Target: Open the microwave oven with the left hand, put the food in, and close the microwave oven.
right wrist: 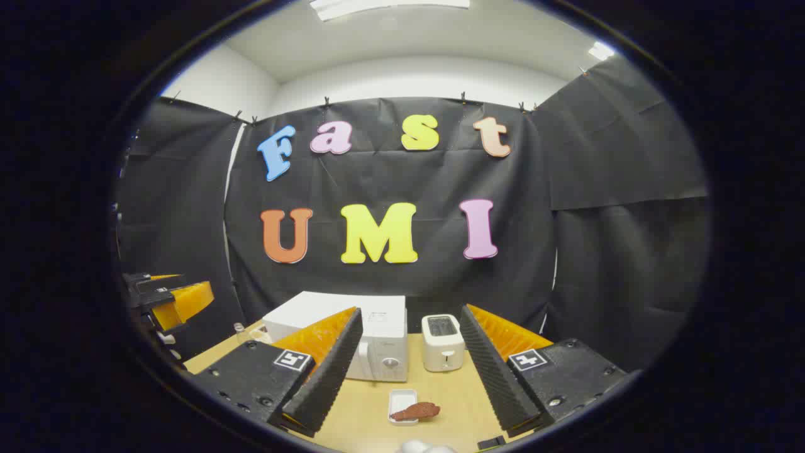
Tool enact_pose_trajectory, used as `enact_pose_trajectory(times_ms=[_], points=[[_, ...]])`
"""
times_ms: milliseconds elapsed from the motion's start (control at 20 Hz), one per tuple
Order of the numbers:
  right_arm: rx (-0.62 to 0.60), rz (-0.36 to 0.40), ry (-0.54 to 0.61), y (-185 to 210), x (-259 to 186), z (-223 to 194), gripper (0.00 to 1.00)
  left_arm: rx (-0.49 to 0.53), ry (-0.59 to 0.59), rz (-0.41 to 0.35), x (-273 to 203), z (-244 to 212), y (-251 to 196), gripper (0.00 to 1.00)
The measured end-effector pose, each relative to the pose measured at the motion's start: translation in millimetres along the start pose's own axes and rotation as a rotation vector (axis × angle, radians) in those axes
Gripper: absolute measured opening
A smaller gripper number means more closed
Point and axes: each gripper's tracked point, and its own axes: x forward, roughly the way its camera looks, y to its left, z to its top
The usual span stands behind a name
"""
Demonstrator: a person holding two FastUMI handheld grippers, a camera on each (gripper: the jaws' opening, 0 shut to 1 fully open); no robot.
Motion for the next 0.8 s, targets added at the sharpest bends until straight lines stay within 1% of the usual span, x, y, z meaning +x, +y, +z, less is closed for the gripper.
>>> enact_pose_trajectory(times_ms=[250,500,650,800], points=[[-0.002,-0.02,0.0,-7,3,-2,0.99,0.018,-0.001,0.012,8,-2,6,0.93],[0.001,-0.005,0.017,-11,11,-6,0.99,0.031,0.008,0.023,14,-6,2,0.93],[-0.001,-0.018,0.023,-25,16,-9,0.99,0.031,0.019,0.014,22,-16,-12,0.93],[0.006,-0.032,0.027,-44,18,-3,0.99,0.005,0.032,-0.026,36,-36,-40,0.93]])
